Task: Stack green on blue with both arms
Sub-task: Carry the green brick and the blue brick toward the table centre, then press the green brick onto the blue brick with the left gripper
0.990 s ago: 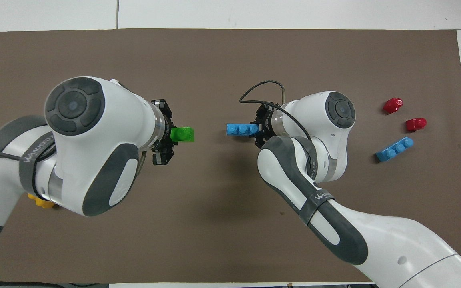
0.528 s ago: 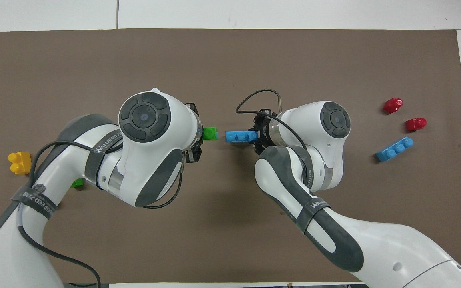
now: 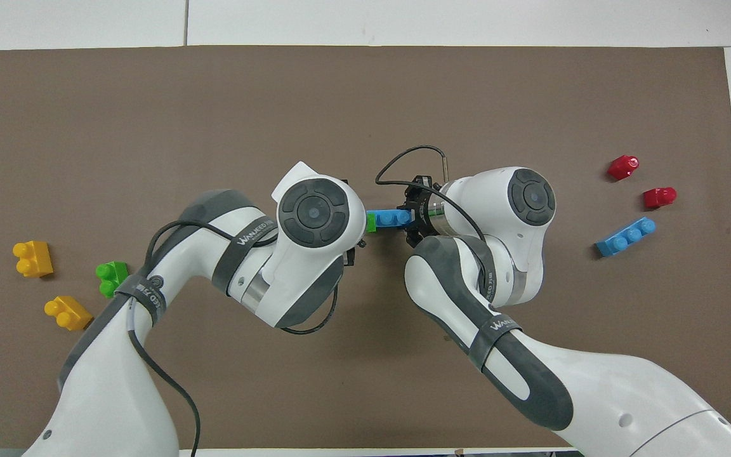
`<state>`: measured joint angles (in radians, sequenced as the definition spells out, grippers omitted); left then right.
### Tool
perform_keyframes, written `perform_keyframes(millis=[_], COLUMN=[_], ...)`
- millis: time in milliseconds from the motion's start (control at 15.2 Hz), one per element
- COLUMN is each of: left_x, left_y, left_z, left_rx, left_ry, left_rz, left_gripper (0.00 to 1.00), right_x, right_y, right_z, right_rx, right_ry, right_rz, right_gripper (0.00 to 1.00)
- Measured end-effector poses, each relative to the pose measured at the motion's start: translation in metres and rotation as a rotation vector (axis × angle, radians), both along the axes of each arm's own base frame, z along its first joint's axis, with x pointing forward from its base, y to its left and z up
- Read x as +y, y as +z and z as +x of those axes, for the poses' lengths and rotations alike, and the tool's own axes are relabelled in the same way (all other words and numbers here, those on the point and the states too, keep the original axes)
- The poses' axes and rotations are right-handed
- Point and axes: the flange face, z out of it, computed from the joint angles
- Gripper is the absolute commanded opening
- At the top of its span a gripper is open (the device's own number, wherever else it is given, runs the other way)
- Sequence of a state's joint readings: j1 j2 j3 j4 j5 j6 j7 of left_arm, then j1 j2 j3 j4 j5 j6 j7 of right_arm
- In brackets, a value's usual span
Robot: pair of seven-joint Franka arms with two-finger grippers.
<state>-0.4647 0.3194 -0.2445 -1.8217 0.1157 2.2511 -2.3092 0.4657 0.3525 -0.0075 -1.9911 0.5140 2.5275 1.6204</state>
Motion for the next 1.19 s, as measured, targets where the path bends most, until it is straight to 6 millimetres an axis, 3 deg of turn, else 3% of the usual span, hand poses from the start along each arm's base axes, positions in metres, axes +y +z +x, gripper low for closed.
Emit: perform_keyframes(millis=[396, 1188], left_x=[-0.010, -0.020], left_y=[-0.001, -0.026], left_z=[0.002, 0.010], left_rx=[-0.013, -0.053], left_ry=[0.004, 0.016], left_rz=[-0.015, -0.026], left_gripper=[0.00, 0.00], right_x=[-0.001, -0.002], right_y=[-0.007, -0.009], right_z=[-0.001, -0.001], right_rx=[0.002, -0.006], right_ry=[-0.008, -0.012], right_rz=[0.003, 0.002], right_gripper=[0.00, 0.00])
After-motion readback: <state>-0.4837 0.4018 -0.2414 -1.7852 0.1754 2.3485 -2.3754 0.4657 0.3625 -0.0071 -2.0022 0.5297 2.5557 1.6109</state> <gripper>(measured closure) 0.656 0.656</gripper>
